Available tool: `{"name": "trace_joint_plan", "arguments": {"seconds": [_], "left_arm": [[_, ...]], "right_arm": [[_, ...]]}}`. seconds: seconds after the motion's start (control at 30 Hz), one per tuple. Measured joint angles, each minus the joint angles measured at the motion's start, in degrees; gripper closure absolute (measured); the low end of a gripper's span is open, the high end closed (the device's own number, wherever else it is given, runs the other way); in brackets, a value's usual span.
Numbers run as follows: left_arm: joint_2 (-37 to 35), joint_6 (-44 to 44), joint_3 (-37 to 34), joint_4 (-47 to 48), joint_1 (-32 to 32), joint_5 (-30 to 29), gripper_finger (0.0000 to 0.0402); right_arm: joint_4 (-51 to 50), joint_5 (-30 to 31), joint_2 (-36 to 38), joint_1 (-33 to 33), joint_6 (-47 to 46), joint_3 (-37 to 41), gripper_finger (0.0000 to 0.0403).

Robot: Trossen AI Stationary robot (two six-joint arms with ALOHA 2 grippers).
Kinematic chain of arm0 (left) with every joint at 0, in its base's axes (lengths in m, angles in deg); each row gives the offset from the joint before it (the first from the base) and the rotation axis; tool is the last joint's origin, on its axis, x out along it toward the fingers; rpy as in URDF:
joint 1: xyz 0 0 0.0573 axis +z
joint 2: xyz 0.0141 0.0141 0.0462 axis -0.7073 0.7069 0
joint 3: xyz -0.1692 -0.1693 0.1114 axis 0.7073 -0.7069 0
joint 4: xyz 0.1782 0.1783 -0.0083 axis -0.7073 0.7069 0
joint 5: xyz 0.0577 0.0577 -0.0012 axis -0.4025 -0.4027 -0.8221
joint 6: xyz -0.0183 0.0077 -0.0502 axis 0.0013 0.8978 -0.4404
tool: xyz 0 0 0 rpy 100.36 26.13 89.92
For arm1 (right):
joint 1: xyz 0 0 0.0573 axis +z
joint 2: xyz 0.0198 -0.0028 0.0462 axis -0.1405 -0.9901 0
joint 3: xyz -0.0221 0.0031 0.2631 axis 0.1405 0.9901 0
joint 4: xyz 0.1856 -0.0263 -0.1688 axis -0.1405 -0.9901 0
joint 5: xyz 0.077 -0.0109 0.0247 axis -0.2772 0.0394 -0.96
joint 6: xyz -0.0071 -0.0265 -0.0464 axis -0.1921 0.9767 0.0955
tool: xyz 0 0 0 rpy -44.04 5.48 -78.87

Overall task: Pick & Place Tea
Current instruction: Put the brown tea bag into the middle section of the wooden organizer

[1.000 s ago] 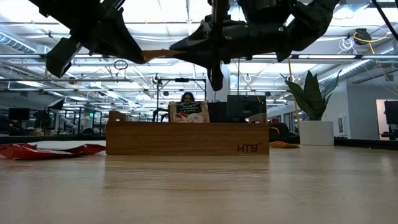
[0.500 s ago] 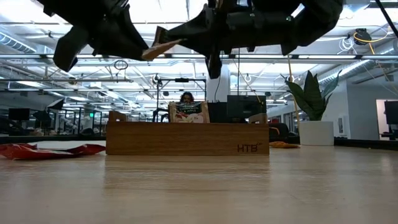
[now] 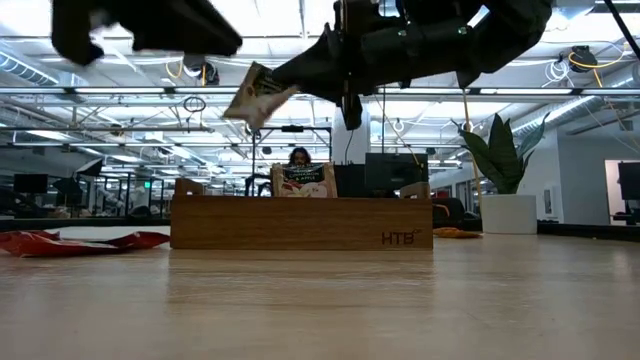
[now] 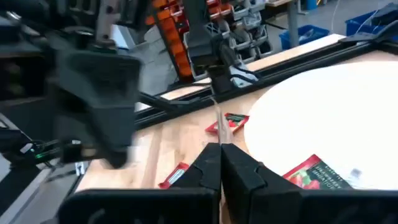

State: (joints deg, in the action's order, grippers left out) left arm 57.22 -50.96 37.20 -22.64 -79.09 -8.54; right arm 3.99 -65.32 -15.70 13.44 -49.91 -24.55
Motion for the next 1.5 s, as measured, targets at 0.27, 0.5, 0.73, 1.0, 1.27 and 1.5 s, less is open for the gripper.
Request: {"name": "trace_joint_plan", "arguments": {"seconds": [0.27,0.5,0.73,1.0,1.27,1.5], "left_arm": [[-1.1,-4.1,0.0,-9.3,-5.0,0.2,0.0321],[-5.7,-11.6,-0.6,-6.4,-5.0,14.6,0.0321],[-7.3,-14.5,-6.0,-10.0,0.1,19.0,0.0321],[-7.3,-18.6,-9.5,-12.9,4.4,21.2,0.0321],[-7.3,-18.7,-9.5,-13.5,5.1,22.5,0.0321],[-7.3,-18.8,-9.5,-13.4,5.1,22.6,0.0321]], "right_arm": [[-1.6,-0.2,3.2,0.8,5.6,0.0,0.0403],[-20.9,7.5,11.8,4.9,23.6,-2.6,0.0403],[-33.3,8.7,7.2,4.7,31.2,-4.8,0.0403],[-33.2,8.4,5.4,4.5,34.1,-4.8,0.0403],[-34.3,5.5,3.9,4.3,34.3,-4.8,0.0403],[-33.3,5.6,-1.1,4.0,33.8,-4.8,0.0403]]}}
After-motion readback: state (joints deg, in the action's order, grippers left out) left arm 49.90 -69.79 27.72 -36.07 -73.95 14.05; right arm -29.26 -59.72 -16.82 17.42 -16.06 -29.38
